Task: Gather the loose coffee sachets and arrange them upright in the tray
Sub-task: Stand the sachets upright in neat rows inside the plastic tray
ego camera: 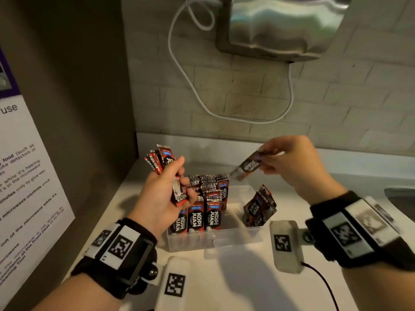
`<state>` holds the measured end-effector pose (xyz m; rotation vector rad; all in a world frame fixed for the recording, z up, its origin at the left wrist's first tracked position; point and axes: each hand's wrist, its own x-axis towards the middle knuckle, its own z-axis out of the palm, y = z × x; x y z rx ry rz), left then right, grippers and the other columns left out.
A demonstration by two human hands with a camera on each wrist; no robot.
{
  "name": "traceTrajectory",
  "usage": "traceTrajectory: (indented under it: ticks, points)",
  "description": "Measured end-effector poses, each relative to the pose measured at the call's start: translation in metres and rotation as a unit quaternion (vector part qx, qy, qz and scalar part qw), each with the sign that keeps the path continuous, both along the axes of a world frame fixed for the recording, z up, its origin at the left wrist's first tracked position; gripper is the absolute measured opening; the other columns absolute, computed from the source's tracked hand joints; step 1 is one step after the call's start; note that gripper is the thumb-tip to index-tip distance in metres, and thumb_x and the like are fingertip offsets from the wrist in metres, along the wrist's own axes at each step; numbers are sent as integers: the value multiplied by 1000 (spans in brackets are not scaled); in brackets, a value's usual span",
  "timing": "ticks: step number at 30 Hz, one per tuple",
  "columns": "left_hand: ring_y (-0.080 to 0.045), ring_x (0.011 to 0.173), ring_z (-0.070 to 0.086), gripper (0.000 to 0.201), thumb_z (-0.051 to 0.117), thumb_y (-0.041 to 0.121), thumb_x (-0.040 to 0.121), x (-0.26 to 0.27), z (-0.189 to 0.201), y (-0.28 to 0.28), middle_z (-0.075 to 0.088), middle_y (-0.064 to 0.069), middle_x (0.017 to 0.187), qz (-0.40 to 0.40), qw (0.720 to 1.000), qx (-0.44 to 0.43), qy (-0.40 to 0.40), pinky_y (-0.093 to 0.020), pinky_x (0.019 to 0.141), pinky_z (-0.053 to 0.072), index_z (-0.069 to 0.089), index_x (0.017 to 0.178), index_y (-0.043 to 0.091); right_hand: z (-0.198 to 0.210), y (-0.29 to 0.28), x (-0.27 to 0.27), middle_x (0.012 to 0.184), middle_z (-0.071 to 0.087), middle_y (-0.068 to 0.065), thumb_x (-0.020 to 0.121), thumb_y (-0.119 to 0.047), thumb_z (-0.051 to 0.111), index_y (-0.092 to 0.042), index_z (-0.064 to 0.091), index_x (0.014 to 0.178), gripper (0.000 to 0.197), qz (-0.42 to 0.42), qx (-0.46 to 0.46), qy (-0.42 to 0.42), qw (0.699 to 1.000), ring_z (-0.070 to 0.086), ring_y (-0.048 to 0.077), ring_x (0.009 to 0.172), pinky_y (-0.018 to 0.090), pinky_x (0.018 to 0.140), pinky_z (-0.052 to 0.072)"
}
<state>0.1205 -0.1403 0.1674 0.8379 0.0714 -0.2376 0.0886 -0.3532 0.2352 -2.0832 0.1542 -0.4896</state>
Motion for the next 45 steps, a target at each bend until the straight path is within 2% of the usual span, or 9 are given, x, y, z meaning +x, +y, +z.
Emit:
traceTrajectory:
  ticks: [5,10,12,15,18,24,29,39,45]
  points:
    - [-7,56,49,26,65,37,83,-3,-3,4,52,3,64,-38,999,12,-21,-23,50,36,55,70,17,-27,18,34,77,71,15,80,8,67,-15,64,67,26,32,-186,163,968,71,30,73,46,68,60]
    - [-13,66,59,29,56,38,90,-12,-3,5,62,2,68,-50,998,22,-38,-35,63,48,66,68,23,-53,27,52,81,65,10,86,-1,57,1,69,100,18,47,-164,221,960,63,21,69,32,66,59]
    - [-15,76,62,7,61,32,84,-14,-6,6,64,2,75,-53,998,19,-33,-43,67,51,62,85,25,-58,28,55,82,65,11,86,-1,57,2,68,101,20,44,-144,226,962,63,22,69,34,68,59]
    - [-15,83,59,21,67,24,73,-13,-10,7,63,3,81,-41,999,3,-25,-35,60,48,60,92,30,-63,27,62,82,65,12,85,1,57,1,68,98,17,39,-121,224,966,63,22,68,33,67,59]
    - [-14,80,56,33,70,17,69,-15,-10,6,60,0,87,-30,999,-1,-15,-27,50,44,59,98,28,-67,26,66,78,64,9,85,1,59,-10,64,80,14,30,-99,223,969,62,18,63,29,63,59]
    - [-15,70,57,27,63,4,86,-11,-15,8,60,-6,80,-35,999,7,8,-26,48,44,58,102,26,-68,29,72,84,66,9,74,8,74,-16,58,63,30,7,-126,243,962,70,30,88,42,81,58]
    - [-13,70,57,35,59,-6,84,-11,-16,5,61,1,82,-53,998,22,-10,-26,47,42,59,103,24,-72,29,73,88,68,13,69,7,78,-16,55,66,33,-3,-126,231,965,69,34,87,47,76,59]
    - [-16,73,57,36,56,-9,85,-14,-13,1,62,0,82,-61,998,36,0,-26,48,44,61,102,23,-73,24,71,89,63,15,78,4,72,-14,49,75,30,0,-92,214,972,71,34,78,44,70,60]
    - [-18,68,64,25,46,16,96,-17,-7,0,65,-12,92,-73,996,41,20,-28,48,47,65,113,17,-61,24,59,87,64,18,79,-2,72,-14,49,77,27,-11,-67,133,989,70,34,68,46,64,60]
